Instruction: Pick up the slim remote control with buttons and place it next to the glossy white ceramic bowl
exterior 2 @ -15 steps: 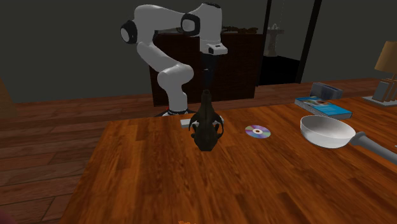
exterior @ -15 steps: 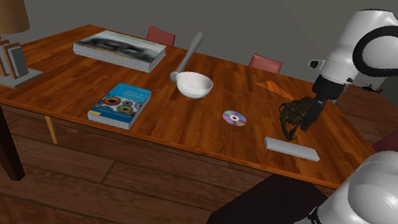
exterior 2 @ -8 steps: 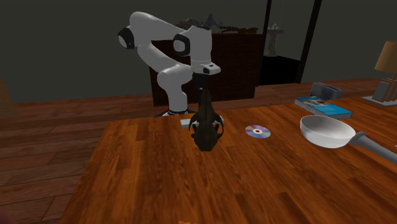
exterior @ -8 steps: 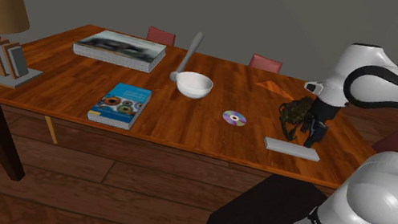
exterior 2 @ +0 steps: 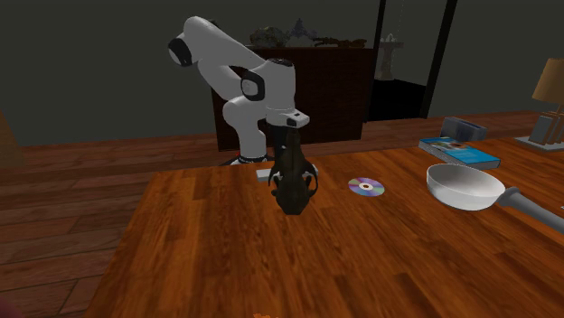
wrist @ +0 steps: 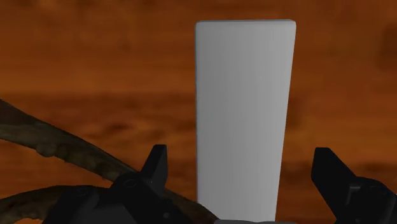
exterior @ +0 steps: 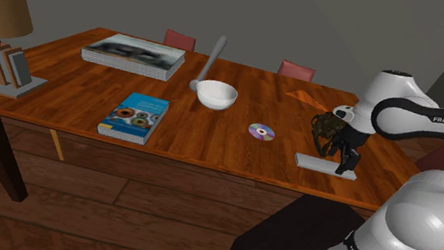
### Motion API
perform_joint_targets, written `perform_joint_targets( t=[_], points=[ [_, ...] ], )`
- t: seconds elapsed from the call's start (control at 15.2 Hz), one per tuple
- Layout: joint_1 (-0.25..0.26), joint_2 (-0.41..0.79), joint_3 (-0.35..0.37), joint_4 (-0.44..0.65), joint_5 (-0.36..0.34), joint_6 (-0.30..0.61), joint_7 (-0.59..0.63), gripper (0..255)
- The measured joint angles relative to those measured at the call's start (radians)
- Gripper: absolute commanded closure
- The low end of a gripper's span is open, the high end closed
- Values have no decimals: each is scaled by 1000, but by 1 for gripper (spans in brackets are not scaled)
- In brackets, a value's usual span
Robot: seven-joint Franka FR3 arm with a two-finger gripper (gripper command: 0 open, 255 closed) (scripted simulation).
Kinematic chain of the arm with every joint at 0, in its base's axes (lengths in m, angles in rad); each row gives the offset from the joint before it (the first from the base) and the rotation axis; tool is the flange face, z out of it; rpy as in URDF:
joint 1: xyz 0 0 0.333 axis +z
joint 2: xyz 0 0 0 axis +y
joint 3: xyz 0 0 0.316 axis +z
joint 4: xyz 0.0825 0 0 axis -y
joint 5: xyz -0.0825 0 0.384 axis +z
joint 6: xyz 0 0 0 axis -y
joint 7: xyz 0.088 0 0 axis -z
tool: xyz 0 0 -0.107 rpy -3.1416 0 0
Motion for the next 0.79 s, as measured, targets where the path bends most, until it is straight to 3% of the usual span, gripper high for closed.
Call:
perform_joint_targets(
  t=[0.2, 0.59, 0.66, 0.79],
  points=[
    [-8, 28, -22, -25, -26, 52, 2, 0],
    [-10, 37, -29, -31, -34, 67, 4, 0],
    [-10, 38, -29, -31, -34, 68, 4, 255],
    [-9, 37, -28, -30, -33, 67, 3, 255]
  ],
)
